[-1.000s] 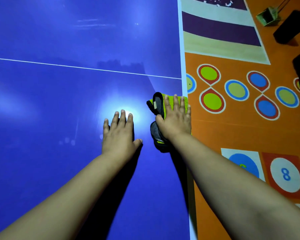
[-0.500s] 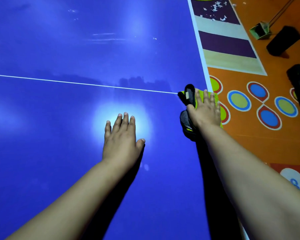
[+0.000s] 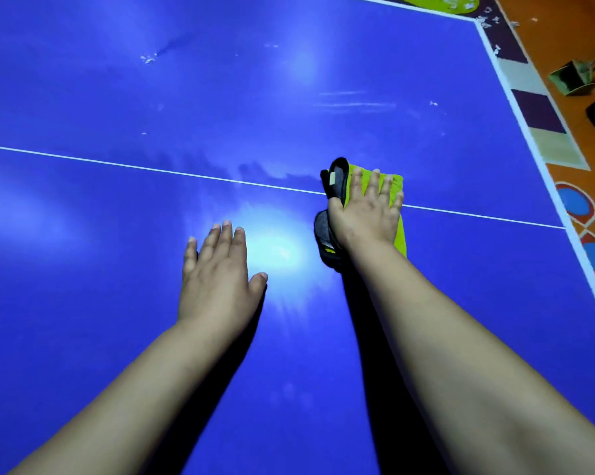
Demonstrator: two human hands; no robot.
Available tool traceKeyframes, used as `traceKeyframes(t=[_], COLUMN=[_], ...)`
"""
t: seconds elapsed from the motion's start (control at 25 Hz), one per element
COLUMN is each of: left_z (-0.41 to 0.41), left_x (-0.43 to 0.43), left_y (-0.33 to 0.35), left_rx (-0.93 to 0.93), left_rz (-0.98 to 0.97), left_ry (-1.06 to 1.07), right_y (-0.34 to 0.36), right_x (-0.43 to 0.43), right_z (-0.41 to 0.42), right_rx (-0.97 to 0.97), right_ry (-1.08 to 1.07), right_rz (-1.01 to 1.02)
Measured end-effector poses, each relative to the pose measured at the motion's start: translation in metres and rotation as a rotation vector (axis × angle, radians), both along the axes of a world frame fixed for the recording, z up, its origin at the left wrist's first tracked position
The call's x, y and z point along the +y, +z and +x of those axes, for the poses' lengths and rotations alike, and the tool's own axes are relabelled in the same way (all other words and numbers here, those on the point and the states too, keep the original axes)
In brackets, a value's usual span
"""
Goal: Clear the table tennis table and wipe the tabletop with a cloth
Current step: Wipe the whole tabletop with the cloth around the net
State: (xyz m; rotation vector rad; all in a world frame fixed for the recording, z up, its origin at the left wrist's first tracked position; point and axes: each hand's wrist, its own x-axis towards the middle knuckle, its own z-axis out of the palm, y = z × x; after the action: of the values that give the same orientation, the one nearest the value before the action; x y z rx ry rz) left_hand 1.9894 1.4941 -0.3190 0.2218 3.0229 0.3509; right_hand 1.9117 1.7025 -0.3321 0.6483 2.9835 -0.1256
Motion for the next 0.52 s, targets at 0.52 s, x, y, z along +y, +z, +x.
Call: traceKeyframes(t=[0.52], left_z=[0.032], left_x=[-0.145], left_y=[0.001], left_rx=[-0.087], left_rz=[-0.028], left_ry=[0.313], right_y=[-0.002], right_x=[-0.244], right_z=[0.012], right_rx=[-0.032], right_ry=[0.644], right_rz=[-0.113])
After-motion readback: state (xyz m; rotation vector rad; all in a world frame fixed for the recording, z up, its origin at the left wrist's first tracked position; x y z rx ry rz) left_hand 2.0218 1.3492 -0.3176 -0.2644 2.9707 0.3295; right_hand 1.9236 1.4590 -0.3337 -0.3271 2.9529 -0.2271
